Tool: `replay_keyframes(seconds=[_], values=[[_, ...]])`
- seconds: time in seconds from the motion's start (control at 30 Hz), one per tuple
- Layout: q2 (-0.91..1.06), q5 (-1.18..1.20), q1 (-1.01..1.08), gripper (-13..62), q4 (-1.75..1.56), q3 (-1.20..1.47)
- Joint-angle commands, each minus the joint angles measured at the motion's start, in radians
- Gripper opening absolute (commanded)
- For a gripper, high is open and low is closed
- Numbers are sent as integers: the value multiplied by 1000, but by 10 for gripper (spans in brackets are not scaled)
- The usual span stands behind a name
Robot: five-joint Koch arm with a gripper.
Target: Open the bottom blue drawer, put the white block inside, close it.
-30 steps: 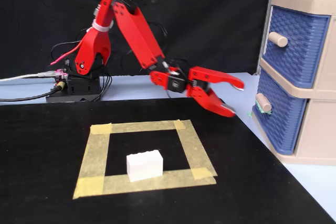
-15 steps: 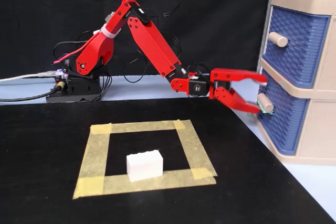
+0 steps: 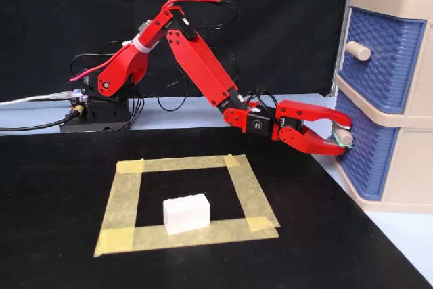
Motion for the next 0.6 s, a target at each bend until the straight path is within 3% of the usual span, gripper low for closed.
replay_keyframes(seconds=[0.0, 0.1, 0.37, 0.4, 0.43, 0.5, 0.57], values=[[37, -26, 5, -80, 48, 18], [126, -29, 28, -80, 48, 160], [638, -41, 124, -76, 43, 876], [655, -40, 130, -33, 43, 904], [655, -32, 130, 60, 41, 902], [661, -29, 129, 310, 40, 887], [701, -28, 132, 343, 49, 896]])
